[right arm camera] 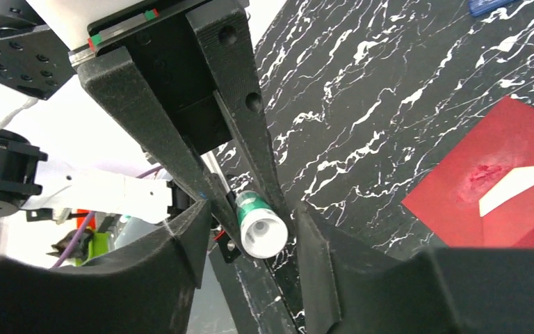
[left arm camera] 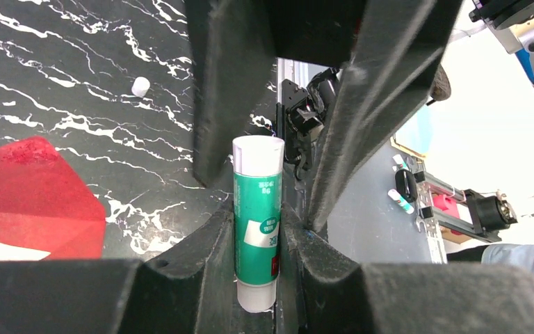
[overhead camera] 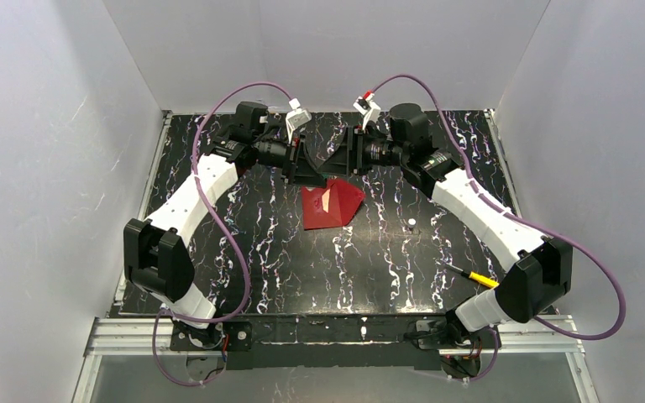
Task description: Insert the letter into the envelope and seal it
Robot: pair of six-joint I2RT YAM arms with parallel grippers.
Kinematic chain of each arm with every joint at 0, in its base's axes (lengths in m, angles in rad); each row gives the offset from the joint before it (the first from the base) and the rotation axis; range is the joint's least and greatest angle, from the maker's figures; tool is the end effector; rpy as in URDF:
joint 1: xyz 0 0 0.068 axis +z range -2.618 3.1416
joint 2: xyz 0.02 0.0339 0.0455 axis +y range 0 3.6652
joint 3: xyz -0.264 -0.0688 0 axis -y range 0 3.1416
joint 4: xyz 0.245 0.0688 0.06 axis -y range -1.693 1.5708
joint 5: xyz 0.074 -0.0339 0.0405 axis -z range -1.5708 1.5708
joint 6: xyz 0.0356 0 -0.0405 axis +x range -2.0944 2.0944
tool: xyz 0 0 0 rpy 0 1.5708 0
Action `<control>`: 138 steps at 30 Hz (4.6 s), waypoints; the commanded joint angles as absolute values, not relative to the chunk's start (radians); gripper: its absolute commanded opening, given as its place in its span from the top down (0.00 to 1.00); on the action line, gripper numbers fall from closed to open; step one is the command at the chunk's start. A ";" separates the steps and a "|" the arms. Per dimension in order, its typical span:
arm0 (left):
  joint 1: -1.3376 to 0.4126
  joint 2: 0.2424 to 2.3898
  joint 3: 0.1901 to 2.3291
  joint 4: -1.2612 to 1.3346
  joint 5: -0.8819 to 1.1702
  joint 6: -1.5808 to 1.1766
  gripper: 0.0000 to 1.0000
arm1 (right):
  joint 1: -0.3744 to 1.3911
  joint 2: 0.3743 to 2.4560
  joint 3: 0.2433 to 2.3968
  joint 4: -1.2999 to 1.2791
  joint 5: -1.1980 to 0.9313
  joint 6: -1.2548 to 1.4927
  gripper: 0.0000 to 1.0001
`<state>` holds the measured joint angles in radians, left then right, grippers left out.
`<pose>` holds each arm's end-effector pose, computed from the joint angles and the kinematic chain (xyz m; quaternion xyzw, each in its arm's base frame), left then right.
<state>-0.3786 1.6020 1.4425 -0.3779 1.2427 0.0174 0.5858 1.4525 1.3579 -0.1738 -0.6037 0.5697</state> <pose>0.3156 -0.1618 0.3539 0.4210 0.6366 -0.5701 0.3042 0.2705 0.2037 0.3848 -0.1863 0.7579 0.5141 0.3557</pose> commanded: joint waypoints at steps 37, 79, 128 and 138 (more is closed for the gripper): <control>-0.319 1.472 1.283 -0.053 1.148 -0.180 1.00 | 0.569 1.439 1.354 -0.009 -0.620 0.747 0.50; -0.317 1.475 1.305 -0.108 1.049 -0.191 0.46 | 0.586 1.532 1.399 0.006 -0.623 0.756 0.99; -0.257 2.121 1.524 -0.321 0.650 -0.701 0.90 | 0.844 1.901 1.300 -0.010 0.222 0.287 0.99; -0.272 2.187 1.541 -0.379 0.588 -0.639 0.96 | 0.853 1.954 1.306 0.042 0.303 0.155 0.99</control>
<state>-0.2584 2.1735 1.5040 -0.3073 0.6197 -0.6804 0.8467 1.9488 1.3014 -0.0414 0.2447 0.2241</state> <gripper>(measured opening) 0.076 0.315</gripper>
